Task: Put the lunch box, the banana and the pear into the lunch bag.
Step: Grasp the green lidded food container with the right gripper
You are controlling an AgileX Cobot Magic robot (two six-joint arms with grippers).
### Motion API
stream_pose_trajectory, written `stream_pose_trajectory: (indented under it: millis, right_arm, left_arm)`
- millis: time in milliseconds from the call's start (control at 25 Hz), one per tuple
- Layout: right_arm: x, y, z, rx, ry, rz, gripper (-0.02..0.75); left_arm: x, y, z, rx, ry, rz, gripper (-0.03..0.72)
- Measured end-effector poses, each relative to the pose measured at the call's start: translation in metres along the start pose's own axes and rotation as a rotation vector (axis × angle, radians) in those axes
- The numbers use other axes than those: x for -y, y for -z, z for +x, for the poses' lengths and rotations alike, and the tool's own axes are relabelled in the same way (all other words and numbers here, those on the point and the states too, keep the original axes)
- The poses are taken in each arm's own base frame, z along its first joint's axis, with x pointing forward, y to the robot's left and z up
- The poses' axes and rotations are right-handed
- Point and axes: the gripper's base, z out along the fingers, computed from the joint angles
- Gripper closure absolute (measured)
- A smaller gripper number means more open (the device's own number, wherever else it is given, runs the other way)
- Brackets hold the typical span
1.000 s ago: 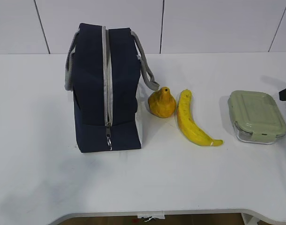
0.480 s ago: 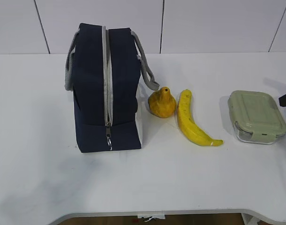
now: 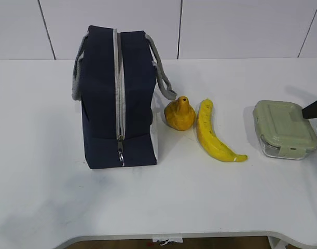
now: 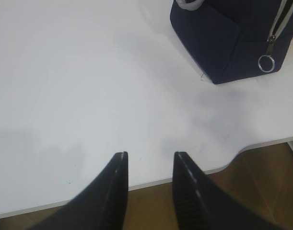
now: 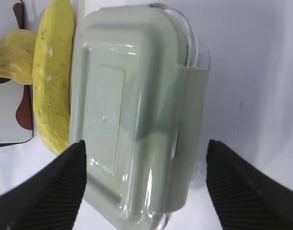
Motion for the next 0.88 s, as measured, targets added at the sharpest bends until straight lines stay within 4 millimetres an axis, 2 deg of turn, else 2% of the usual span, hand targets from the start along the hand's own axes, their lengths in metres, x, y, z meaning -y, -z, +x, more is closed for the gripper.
stream_pose_trajectory:
  millis: [200,400,880]
  right_arm:
    - [0.002,-0.001,0.001,-0.010,-0.008,0.005,0.150]
    - [0.012,-0.011,0.003,-0.025,-0.060,-0.013,0.150]
    - [0.020,-0.023,0.000,0.023,-0.119,-0.077,0.150]
  left_arm:
    - [0.000,0.000,0.000,0.000,0.000,0.000,0.447]
    - [0.000,0.000,0.000,0.000,0.000,0.000,0.447]
    - [0.000,0.000,0.000,0.000,0.000,0.000,0.447]
